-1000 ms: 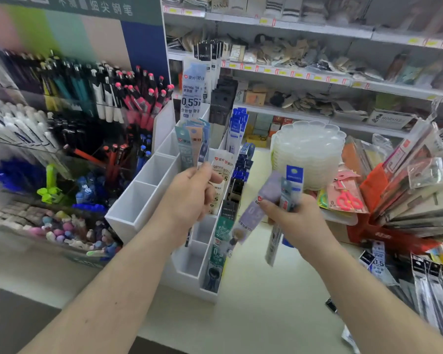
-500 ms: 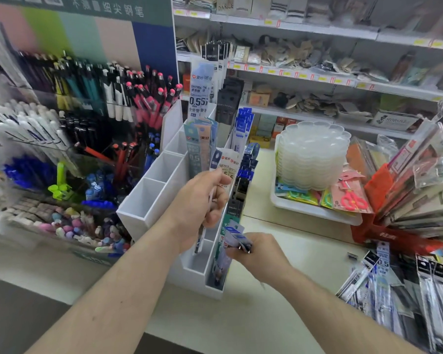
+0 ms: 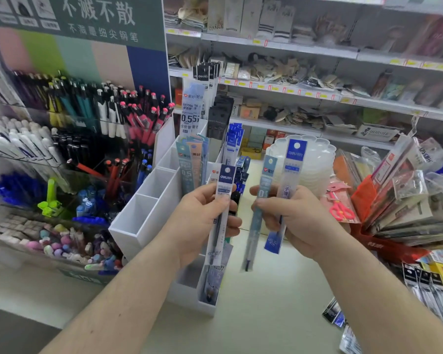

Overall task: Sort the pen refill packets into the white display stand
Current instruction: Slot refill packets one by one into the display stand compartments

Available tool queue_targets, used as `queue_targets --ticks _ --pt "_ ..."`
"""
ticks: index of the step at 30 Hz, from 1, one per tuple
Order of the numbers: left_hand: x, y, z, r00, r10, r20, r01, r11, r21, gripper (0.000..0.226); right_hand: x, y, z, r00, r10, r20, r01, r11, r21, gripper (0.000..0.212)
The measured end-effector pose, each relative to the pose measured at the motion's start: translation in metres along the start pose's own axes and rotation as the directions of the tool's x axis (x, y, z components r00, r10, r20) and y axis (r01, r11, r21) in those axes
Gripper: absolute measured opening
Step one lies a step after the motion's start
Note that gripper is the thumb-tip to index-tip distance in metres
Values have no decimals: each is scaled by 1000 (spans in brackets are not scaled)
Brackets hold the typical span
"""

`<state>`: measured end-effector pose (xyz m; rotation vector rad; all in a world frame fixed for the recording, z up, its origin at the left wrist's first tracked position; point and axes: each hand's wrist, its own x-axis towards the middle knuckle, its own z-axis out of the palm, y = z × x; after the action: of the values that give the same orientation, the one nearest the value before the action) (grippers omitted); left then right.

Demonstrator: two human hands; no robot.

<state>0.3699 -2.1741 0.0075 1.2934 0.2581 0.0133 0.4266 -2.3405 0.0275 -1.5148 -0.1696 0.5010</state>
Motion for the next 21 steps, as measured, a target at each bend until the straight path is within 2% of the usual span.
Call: queue_targets --ticks 4,8,11,13,17,21 --pt "3 -6 5 999 45 -7 -44 993 111 21 0 -2 4 996 -44 -79 50 996 74 7" --pt "2 -5 16 1000 6 12 -7 997 79 18 1 -3 7 992 -1 -126 26 980 196 2" --pt "0 -4 17 997 23 72 -32 991 129 8 -1 -5 8 989 3 -148 28 977 212 7" --pt "0 -4 16 995 37 93 -53 983 178 14 -2 -6 8 988 -3 -151 34 979 199 6" --pt "4 -5 11 997 66 39 -72 984 164 15 -2 -9 3 987 103 -123 -67 963 261 29" --pt "5 -3 11 998 66 21 -67 994 90 13 -8 -10 1 987 151 -61 -119 923 367 32"
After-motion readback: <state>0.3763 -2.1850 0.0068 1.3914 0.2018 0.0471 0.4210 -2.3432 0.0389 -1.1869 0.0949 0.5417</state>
